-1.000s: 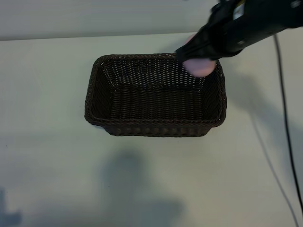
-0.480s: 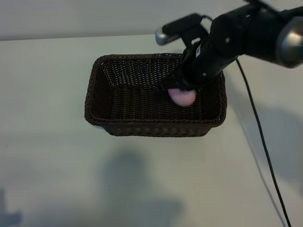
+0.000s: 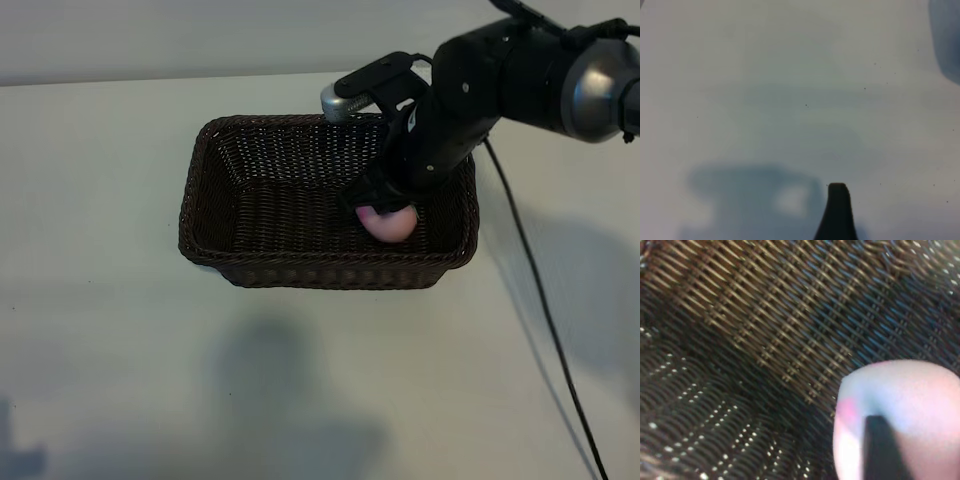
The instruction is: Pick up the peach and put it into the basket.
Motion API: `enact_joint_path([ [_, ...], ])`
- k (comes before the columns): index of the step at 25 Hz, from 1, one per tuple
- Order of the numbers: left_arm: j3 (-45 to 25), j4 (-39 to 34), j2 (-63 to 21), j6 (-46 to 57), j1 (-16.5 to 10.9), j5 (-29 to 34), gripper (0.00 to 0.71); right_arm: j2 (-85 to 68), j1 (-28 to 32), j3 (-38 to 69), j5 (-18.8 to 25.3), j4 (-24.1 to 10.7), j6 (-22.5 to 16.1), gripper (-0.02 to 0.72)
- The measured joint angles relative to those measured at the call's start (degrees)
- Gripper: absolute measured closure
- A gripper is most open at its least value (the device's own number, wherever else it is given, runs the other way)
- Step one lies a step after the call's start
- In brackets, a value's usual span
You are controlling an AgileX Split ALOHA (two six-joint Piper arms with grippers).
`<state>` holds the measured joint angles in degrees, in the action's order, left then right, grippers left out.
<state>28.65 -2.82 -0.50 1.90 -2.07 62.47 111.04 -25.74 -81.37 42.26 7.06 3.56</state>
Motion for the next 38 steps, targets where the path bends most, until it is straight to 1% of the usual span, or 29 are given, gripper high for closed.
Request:
enact_joint_path([
  [1, 0.0, 0.0, 0.0, 0.0, 0.0, 0.0, 0.115, 0.0, 0.0, -1.2, 1.2, 0.0, 0.2, 0.271],
  [4, 0.0, 0.0, 0.0, 0.0, 0.0, 0.0, 0.115, -0.1, 0.0, -5.3, 4.3, 0.1, 0.2, 0.091],
  [6, 0.0, 0.0, 0.0, 0.0, 0.0, 0.0, 0.115, -0.2, 0.0, -8.1, 6.1, 0.1, 0.2, 0.024],
  [8, 0.0, 0.0, 0.0, 0.0, 0.0, 0.0, 0.115, -0.4, 0.0, -10.8, 7.4, 0.1, 0.2, -0.002],
  [9, 0.0, 0.0, 0.0, 0.0, 0.0, 0.0, 0.115, -0.4, 0.0, -11.9, 7.8, -0.3, 0.2, -0.003],
  [11, 0.0, 0.0, 0.0, 0.0, 0.0, 0.0, 0.116, -0.4, 0.0, -13.2, 8.9, -2.1, -0.1, 0.0],
  [14, 0.0, 0.0, 0.0, 0.0, 0.0, 0.0, 0.116, -0.4, 1.3, -14.1, 9.8, -5.4, -2.7, 0.012],
  [16, 0.0, 0.0, 0.0, 0.0, 0.0, 0.0, 0.116, -0.4, 3.6, -14.1, 10.3, -7.1, -4.3, 0.016],
  [18, 0.0, 0.0, 0.0, 0.0, 0.0, 0.0, 0.116, -0.4, 6.6, -14.1, 11.1, -9.1, -4.9, 0.022],
  [20, 0.0, 0.0, 0.0, 0.0, 0.0, 0.0, 0.116, -0.4, 10.7, -14.1, 11.9, -10.1, -5.1, 0.029],
  [26, 0.0, 0.0, 0.0, 0.0, 0.0, 0.0, 0.116, -0.4, 23.1, -14.1, 13.4, -10.6, -4.9, 0.062],
  [30, 0.0, 0.0, 0.0, 0.0, 0.0, 0.0, 0.116, -0.4, 29.2, -14.1, 15.5, -10.1, -4.7, 0.097],
  [33, 0.0, 0.0, 0.0, 0.0, 0.0, 0.0, 0.116, -0.4, 31.5, -14.1, 17.8, -9.0, -3.9, 0.107],
  [36, 0.0, 0.0, 0.0, 0.0, 0.0, 0.0, 0.116, -0.4, 31.8, -14.1, 19.8, -8.4, -2.8, 0.109],
  [38, 0.0, 0.0, 0.0, 0.0, 0.0, 0.0, 0.116, -0.4, 31.8, -14.1, 22.0, -8.0, -2.1, 0.109],
])
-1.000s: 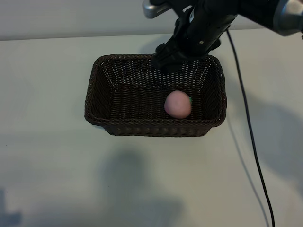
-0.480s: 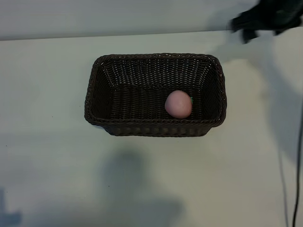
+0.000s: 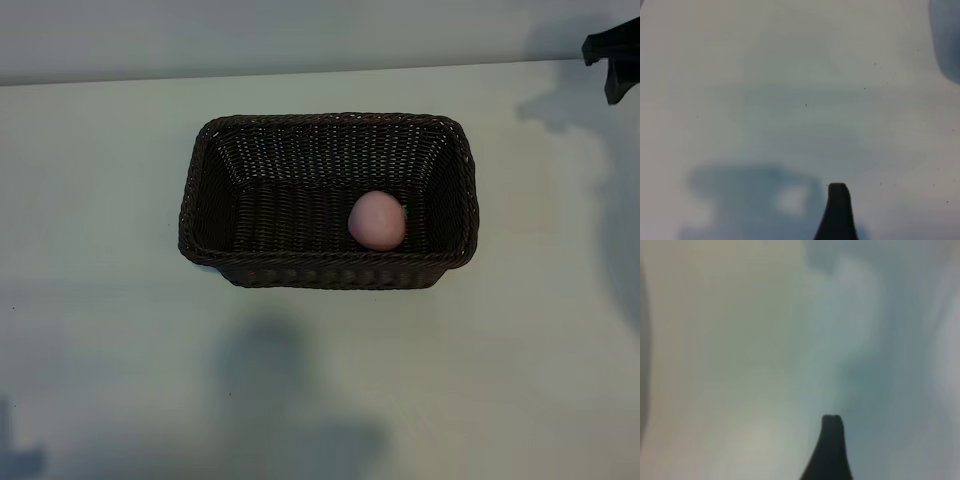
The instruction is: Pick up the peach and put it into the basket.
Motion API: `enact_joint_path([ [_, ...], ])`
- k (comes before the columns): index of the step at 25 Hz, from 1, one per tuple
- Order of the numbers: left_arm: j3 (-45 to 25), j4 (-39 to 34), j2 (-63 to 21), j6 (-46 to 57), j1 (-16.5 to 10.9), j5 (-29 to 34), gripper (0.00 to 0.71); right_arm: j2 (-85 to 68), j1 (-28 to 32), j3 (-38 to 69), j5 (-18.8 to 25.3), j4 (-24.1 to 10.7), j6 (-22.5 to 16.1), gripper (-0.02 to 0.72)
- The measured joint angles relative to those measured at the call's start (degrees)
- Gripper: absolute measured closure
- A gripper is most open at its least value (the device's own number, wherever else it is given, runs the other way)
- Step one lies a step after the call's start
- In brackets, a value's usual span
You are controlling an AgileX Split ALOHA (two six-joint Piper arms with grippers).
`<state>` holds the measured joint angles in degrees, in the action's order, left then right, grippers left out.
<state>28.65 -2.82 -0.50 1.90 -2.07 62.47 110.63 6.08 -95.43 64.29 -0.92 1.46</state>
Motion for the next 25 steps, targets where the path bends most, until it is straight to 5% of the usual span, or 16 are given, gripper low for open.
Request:
enact_joint_path([
  [6, 0.0, 0.0, 0.0, 0.0, 0.0, 0.0, 0.116, -3.6, 0.0, 0.0, 5.0, 0.3, 1.2, 0.11],
  [25, 0.0, 0.0, 0.0, 0.0, 0.0, 0.0, 0.116, -48.9, 0.0, 0.1, 7.2, 2.1, 0.1, 0.11],
])
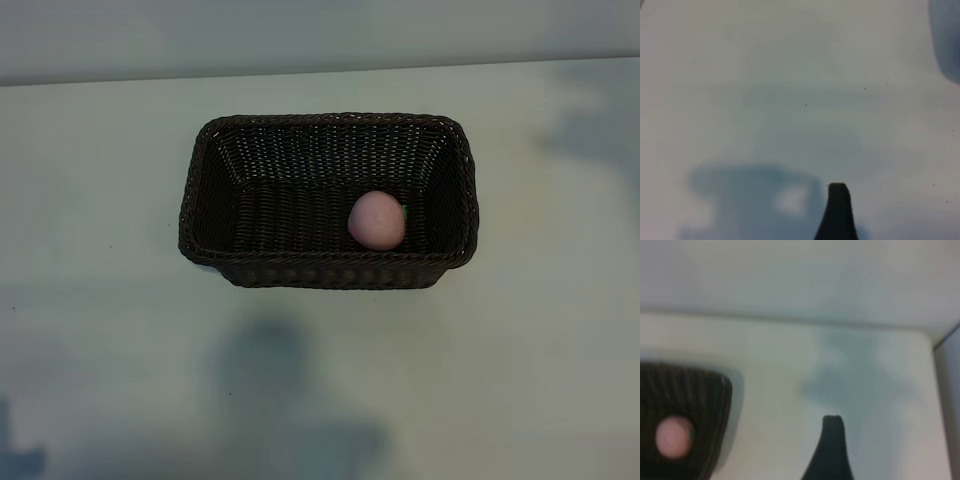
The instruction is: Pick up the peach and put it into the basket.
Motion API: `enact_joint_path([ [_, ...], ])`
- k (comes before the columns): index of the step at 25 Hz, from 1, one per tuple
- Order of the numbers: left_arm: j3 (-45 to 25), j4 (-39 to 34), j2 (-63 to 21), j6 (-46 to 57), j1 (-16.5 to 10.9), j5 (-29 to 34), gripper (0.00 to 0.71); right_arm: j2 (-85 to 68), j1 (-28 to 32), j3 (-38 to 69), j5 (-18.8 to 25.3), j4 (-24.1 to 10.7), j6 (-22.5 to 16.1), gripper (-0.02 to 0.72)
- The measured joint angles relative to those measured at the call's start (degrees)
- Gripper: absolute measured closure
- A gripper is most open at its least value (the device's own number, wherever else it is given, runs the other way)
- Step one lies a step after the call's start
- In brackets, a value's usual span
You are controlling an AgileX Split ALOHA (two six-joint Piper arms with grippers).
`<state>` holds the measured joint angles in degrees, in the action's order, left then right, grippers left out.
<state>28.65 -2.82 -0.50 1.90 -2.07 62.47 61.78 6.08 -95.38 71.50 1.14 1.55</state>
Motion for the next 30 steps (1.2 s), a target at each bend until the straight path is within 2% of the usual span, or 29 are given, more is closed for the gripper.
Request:
enact_joint_path([
  [6, 0.0, 0.0, 0.0, 0.0, 0.0, 0.0, 0.116, -13.0, 0.0, 0.0, 0.0, -0.3, -2.4, 0.11],
  [11, 0.0, 0.0, 0.0, 0.0, 0.0, 0.0, 0.116, -19.2, 0.0, 3.2, -0.3, -1.1, -2.1, 0.11],
  [20, 0.0, 0.0, 0.0, 0.0, 0.0, 0.0, 0.116, -32.3, 0.0, 21.1, -1.1, -2.1, -2.4, 0.11],
  [26, 0.0, 0.0, 0.0, 0.0, 0.0, 0.0, 0.116, -43.6, 0.0, 32.0, -7.5, -2.1, -2.4, 0.11],
  [30, 0.0, 0.0, 0.0, 0.0, 0.0, 0.0, 0.116, -48.6, -1.6, 36.1, -8.4, -2.1, -2.4, 0.11],
])
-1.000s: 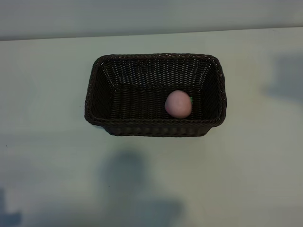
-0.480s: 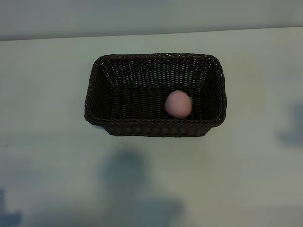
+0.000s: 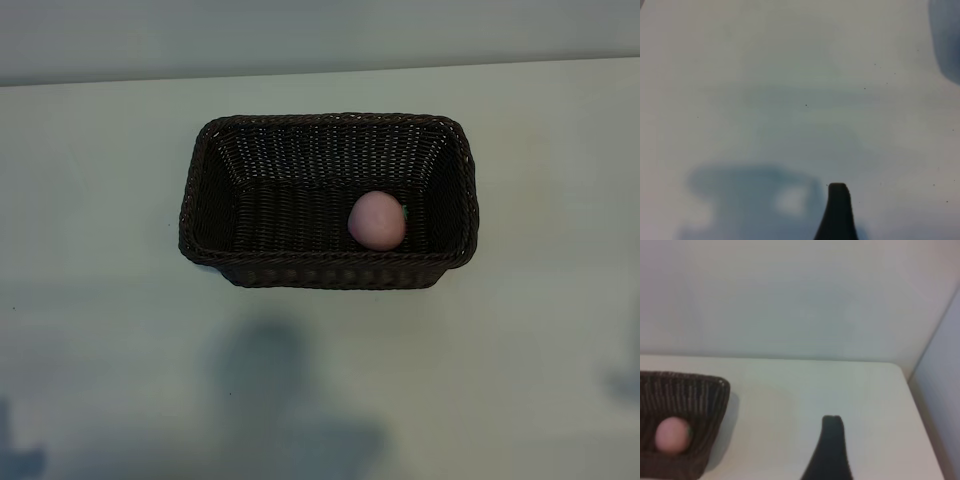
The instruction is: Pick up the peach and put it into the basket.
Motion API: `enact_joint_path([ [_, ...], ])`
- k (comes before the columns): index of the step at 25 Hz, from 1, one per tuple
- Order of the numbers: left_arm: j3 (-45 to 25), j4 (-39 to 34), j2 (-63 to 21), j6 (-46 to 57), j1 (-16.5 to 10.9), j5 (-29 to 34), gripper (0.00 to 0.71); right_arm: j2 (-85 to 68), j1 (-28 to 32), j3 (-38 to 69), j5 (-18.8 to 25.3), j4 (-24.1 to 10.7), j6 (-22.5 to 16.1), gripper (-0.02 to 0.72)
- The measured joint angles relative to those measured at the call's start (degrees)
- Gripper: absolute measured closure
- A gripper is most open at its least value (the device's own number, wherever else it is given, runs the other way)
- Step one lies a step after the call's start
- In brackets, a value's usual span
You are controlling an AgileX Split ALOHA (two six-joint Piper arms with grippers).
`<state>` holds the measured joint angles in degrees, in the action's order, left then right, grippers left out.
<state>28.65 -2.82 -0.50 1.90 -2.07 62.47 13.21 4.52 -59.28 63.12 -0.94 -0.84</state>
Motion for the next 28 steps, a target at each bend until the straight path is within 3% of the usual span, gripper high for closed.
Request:
enact_joint_path([
  [13, 0.0, 0.0, 0.0, 0.0, 0.0, 0.0, 0.116, -13.4, -1.7, 11.7, 2.5, 0.0, 0.0, 0.11],
  [28, 0.0, 0.0, 0.0, 0.0, 0.0, 0.0, 0.117, -13.8, -1.7, 26.2, 2.0, 0.9, -0.1, 0.11],
])
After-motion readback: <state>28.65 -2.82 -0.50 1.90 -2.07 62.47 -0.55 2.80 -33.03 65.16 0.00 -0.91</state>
